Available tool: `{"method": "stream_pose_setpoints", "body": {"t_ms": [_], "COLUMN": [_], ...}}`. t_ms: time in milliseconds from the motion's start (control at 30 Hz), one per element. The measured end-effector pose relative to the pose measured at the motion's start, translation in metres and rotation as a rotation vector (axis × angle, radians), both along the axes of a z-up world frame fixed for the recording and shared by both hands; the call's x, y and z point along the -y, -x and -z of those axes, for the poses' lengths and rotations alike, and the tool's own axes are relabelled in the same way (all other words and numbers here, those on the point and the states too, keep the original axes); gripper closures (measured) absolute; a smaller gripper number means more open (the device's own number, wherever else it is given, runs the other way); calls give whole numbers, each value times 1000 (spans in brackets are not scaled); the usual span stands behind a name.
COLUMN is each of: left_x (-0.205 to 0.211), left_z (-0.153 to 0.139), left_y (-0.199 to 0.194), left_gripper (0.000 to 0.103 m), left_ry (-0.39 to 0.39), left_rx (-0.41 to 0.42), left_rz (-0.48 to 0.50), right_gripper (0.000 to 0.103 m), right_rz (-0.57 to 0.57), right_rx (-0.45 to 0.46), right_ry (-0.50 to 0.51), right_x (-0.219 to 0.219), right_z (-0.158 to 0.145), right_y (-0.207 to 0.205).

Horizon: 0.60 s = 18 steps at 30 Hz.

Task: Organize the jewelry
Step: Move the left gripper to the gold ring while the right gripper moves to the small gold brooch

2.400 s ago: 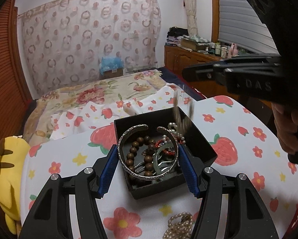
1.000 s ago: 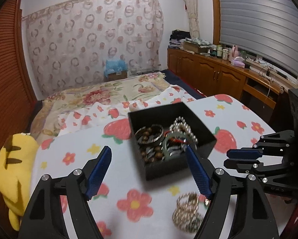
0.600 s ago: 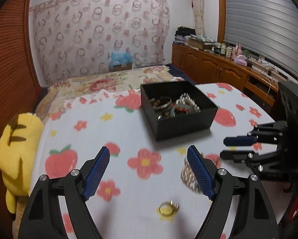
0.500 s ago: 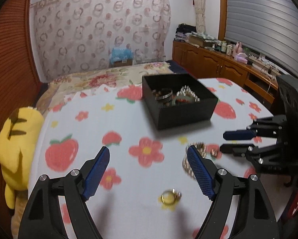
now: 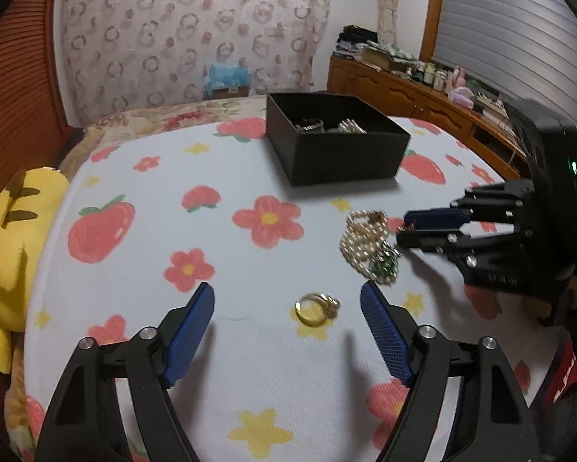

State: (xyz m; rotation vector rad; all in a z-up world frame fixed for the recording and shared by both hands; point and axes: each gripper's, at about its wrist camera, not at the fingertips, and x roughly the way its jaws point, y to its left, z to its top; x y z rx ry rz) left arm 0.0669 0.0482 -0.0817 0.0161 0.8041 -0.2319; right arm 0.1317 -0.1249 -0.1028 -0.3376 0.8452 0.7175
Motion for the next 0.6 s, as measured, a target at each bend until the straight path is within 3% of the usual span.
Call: {"method": "stream_pose_setpoints", "body": {"t_ms": [267, 600], "left_x": [15, 22], "left_z": [6, 10], "left_y": [1, -3], "left_gripper": [49, 61], "left_ry": [-44, -88], "left_rx": [-26, -35], "left_rz": [36, 35], "right_gripper": [86, 86], "right_rz": [1, 1], "right_rx": [5, 7], "right_ry": [4, 6], "right_x": [1, 2], "right_z": [-1, -2], "right_y": [0, 0]}}
